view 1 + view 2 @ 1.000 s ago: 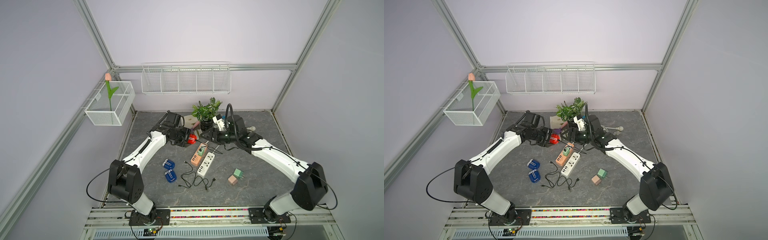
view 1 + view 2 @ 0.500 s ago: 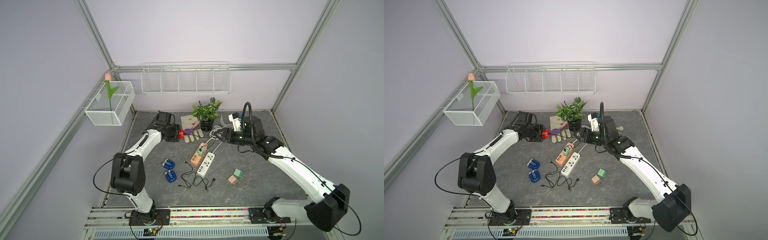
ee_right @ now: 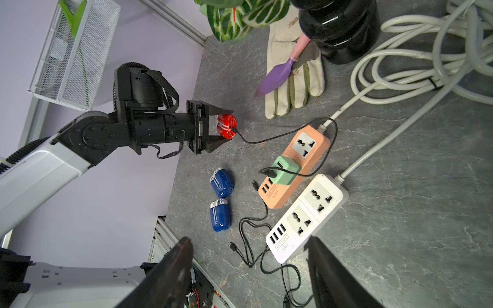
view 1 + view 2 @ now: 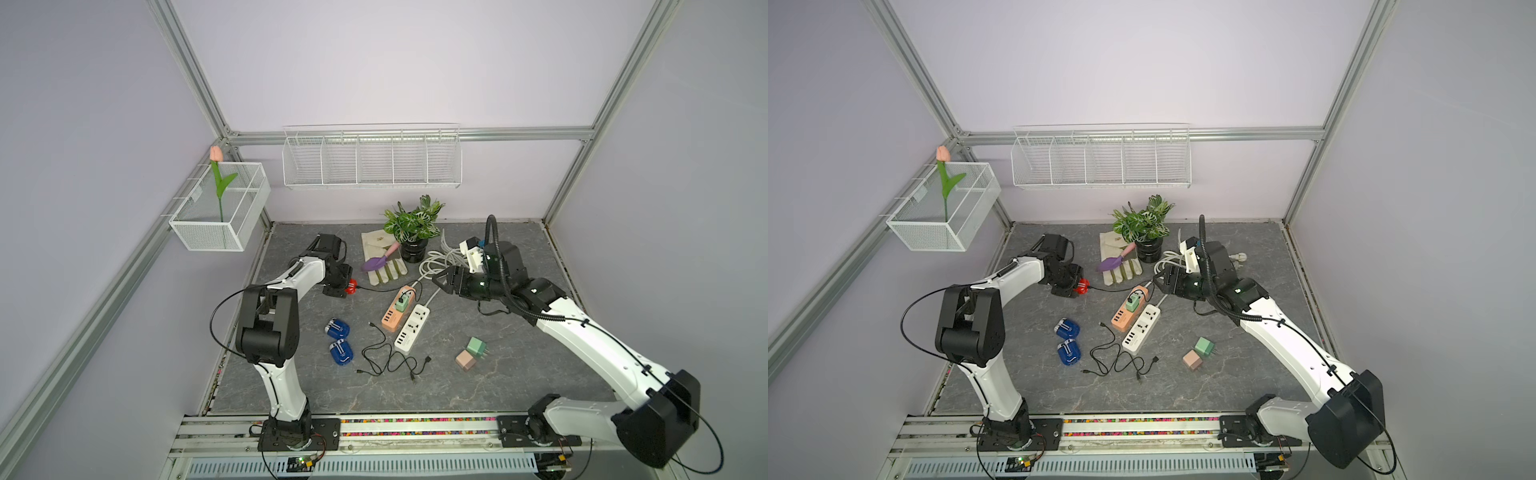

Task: Charge the electric shaver
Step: Place the electric shaver at the center of the board.

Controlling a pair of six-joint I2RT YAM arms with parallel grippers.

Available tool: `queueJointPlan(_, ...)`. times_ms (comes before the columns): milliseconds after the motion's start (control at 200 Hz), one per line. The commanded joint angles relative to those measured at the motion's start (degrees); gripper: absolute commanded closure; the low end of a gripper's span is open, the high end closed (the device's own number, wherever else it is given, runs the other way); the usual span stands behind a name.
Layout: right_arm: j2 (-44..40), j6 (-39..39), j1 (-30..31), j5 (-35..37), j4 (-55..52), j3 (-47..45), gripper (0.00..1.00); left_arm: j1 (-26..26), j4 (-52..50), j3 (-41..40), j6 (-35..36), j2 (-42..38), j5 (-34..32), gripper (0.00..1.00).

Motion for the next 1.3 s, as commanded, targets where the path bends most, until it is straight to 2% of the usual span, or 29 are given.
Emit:
queueJointPlan(0,-0.9,2.4,-0.4,2.3,-4.8,-1.7,0.3,0.4,-3.6,1.3,2.6,1.8,-3.2,0.66)
queueJointPlan(210,-0.4,3.9,-1.0,5.3,-11.5,-2.5,0.31,0.6,-5.1,1.8,4.1,5.5,-1.4,0.51)
queueJointPlan(285,0.1,4.0,-1.1,5.7,-13.2,-2.7,0.32,0.6,-6.8,2.7,5.2,5.6,-1.6,0.39)
queueJointPlan(445,-1.1,3.3,-1.1,6.5,-13.0,-5.1,0.33,0.6,-8.3,3.5,7.8,3.8,-1.9,0.21)
queueJointPlan(575,-3.1,1.5,-0.7,7.5,-13.2,-6.7,0.34,0.6,-9.1,4.1,10.1,1.3,-1.7,0.15)
queueJointPlan(675,-3.3,-0.8,0.9,8.7,-15.0,-6.2,0.37,0.4,-9.9,3.9,11.2,-1.7,-1.4,0.14)
queueJointPlan(755,-2.4,-3.6,4.5,10.3,-16.8,-4.8,0.38,-0.2,-10.9,3.9,12.9,-5.0,-1.9,0.16)
queueJointPlan(850,-0.2,-4.9,8.6,10.0,-17.2,-5.2,0.38,-2.3,-12.9,4.1,15.9,-8.8,-2.7,0.18)
queueJointPlan(970,4.9,-3.4,12.6,8.7,-17.1,-6.7,0.43,-6.4,-14.5,1.9,18.2,-14.1,-3.3,0.22)
queueJointPlan(1120,10.5,2.1,18.6,9.5,-15.2,-7.1,0.49,-10.4,-14.3,-5.6,17.6,-23.0,-3.7,0.35)
queueJointPlan(1295,16.4,15.5,23.7,9.8,-14.5,-6.9,0.55,-11.0,-14.8,-14.8,17.2,-33.9,-3.1,0.46)
